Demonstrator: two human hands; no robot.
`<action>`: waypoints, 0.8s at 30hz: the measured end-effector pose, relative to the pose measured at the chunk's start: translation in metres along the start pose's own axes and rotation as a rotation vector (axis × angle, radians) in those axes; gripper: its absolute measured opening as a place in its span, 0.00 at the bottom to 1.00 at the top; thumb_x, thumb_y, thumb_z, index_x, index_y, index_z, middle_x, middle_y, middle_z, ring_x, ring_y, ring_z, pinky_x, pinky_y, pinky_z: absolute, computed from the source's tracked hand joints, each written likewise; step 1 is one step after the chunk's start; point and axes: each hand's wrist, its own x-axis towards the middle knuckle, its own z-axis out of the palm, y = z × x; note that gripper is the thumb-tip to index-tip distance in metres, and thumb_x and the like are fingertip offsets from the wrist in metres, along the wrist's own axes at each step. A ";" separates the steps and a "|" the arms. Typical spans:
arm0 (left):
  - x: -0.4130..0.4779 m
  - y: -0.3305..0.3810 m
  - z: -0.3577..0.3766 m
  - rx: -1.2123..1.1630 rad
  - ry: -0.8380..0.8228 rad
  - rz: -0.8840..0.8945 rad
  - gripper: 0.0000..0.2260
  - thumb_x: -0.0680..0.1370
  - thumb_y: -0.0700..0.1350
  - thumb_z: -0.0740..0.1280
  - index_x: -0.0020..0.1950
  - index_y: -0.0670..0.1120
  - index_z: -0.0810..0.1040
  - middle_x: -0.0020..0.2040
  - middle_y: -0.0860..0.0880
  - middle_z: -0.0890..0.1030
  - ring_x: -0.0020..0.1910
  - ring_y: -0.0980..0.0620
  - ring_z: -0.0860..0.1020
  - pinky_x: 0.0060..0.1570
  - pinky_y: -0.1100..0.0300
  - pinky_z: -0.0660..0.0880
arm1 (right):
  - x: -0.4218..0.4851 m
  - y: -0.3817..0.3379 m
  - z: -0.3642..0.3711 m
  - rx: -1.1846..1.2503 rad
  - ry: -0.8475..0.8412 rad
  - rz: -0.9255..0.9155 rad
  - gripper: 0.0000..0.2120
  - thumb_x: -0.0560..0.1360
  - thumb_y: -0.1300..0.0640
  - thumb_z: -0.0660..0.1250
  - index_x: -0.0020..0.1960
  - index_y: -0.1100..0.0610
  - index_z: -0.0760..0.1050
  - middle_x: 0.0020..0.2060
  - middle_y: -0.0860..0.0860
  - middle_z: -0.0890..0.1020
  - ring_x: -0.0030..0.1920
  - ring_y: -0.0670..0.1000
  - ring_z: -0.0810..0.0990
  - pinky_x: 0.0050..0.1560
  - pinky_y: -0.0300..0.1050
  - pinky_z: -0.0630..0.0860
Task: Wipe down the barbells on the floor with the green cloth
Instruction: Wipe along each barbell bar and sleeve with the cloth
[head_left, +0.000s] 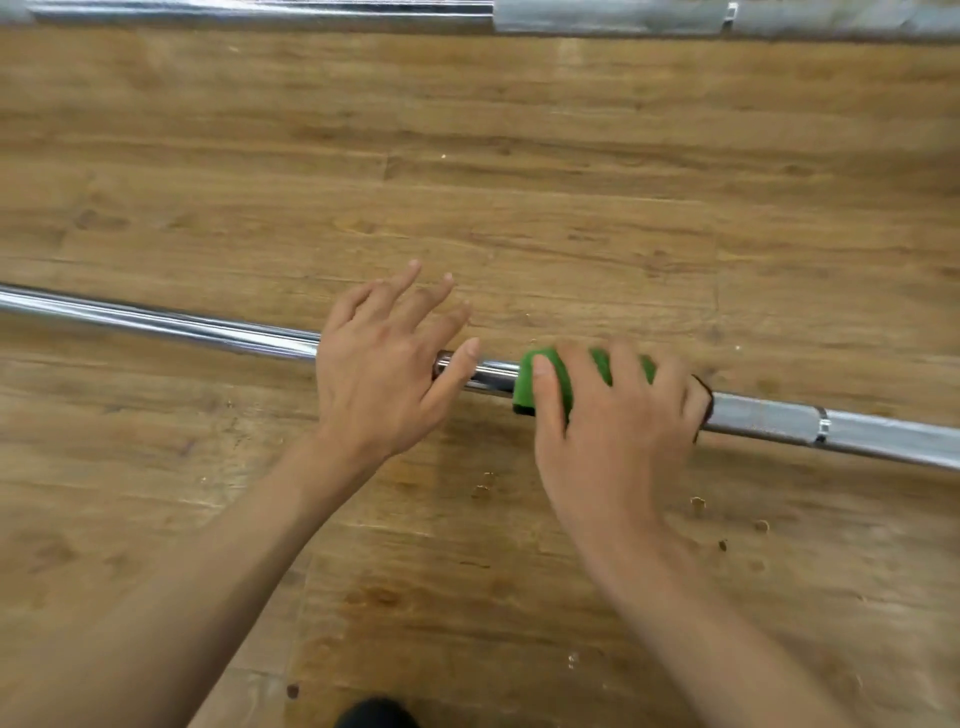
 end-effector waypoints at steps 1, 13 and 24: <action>0.002 -0.001 0.001 -0.005 -0.001 0.005 0.26 0.87 0.60 0.51 0.63 0.50 0.86 0.70 0.47 0.81 0.74 0.44 0.74 0.63 0.47 0.68 | 0.001 -0.005 0.002 -0.001 -0.008 -0.058 0.16 0.85 0.44 0.58 0.54 0.50 0.82 0.48 0.51 0.82 0.49 0.60 0.73 0.52 0.55 0.66; 0.021 -0.008 0.013 -0.002 0.045 -0.010 0.24 0.86 0.59 0.56 0.48 0.51 0.90 0.65 0.48 0.84 0.72 0.41 0.76 0.66 0.47 0.66 | 0.023 0.007 0.004 -0.038 0.022 0.046 0.18 0.83 0.42 0.58 0.51 0.51 0.82 0.47 0.53 0.81 0.50 0.61 0.74 0.55 0.56 0.65; 0.012 -0.007 0.020 -0.053 0.090 -0.047 0.24 0.86 0.60 0.58 0.46 0.50 0.89 0.58 0.51 0.87 0.72 0.43 0.77 0.72 0.45 0.67 | 0.045 0.120 -0.044 -0.210 -0.316 -0.419 0.26 0.84 0.38 0.48 0.64 0.53 0.75 0.46 0.57 0.80 0.42 0.64 0.80 0.32 0.52 0.74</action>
